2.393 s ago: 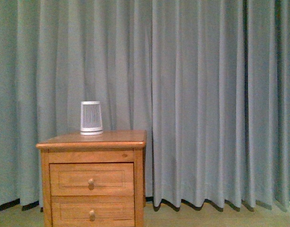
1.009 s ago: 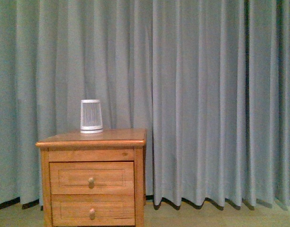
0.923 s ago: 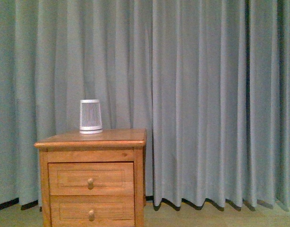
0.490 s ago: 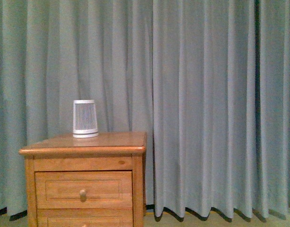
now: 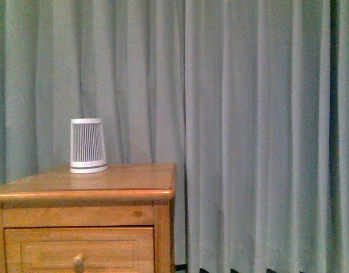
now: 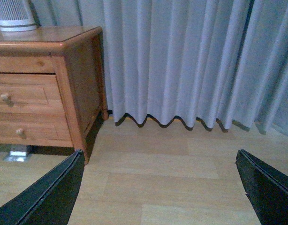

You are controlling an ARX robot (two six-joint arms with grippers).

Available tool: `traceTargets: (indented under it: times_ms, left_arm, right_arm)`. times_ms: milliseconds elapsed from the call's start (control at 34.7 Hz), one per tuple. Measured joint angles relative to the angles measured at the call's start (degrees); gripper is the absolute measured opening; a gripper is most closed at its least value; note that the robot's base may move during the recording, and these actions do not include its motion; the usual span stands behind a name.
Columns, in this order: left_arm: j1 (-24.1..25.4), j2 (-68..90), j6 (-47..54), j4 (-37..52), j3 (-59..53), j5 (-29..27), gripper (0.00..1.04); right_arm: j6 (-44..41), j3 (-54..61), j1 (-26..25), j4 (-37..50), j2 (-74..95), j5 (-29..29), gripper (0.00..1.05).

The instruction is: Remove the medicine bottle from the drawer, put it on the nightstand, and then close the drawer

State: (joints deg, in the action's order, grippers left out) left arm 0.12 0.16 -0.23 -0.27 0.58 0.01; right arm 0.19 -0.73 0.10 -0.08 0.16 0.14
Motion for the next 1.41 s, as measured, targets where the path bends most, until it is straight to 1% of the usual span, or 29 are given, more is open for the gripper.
traceTargets:
  times_ms: [490,519,548,577,605,750,778,894,1067,1182,1413]
  left_arm:
    - [0.0,0.0,0.0,0.0,0.0,0.0,0.98]
    - [0.1,0.1,-0.3,-0.2,0.0,0.5,0.98]
    - [0.8,1.9,-2.0,-4.5,1.5,4.4,0.98]
    - [1.0,5.4,-3.2,-7.3,2.8,6.5,0.98]
    - [0.9,8.4,-3.7,-6.9,3.0,7.5,0.98]
    - [-1.1,23.7,-3.5,7.9,3.0,6.2,0.98]
    - [-1.5,27.9,-3.1,12.4,3.0,5.8,0.98]
    - [-3.0,50.8,-1.4,35.0,5.0,4.0,0.98]
    - [-4.8,75.6,-0.5,55.0,12.6,1.9,0.98]
    - [-6.1,91.7,-0.1,63.8,19.8,0.7,0.98]
    - [-5.9,111.2,3.1,73.3,30.4,0.4,0.98]
  right_arm:
    - [0.0,0.0,0.0,0.0,0.0,0.0,0.98]
    - [0.0,0.0,0.0,0.0,0.0,0.0,0.98]
    - [0.0,0.0,0.0,0.0,0.0,0.0,0.98]
    - [0.0,0.0,0.0,0.0,0.0,0.0,0.98]
    - [0.0,0.0,0.0,0.0,0.0,0.0,0.98]
    - [0.0,0.0,0.0,0.0,0.0,0.0,0.98]
    - [0.0,0.0,0.0,0.0,0.0,0.0,0.98]
    - [0.0,0.0,0.0,0.0,0.0,0.0,0.98]
    - [0.0,0.0,0.0,0.0,0.0,0.0,0.98]
    - [0.0,0.0,0.0,0.0,0.0,0.0,0.98]
    - [0.0,0.0,0.0,0.0,0.0,0.0,0.98]
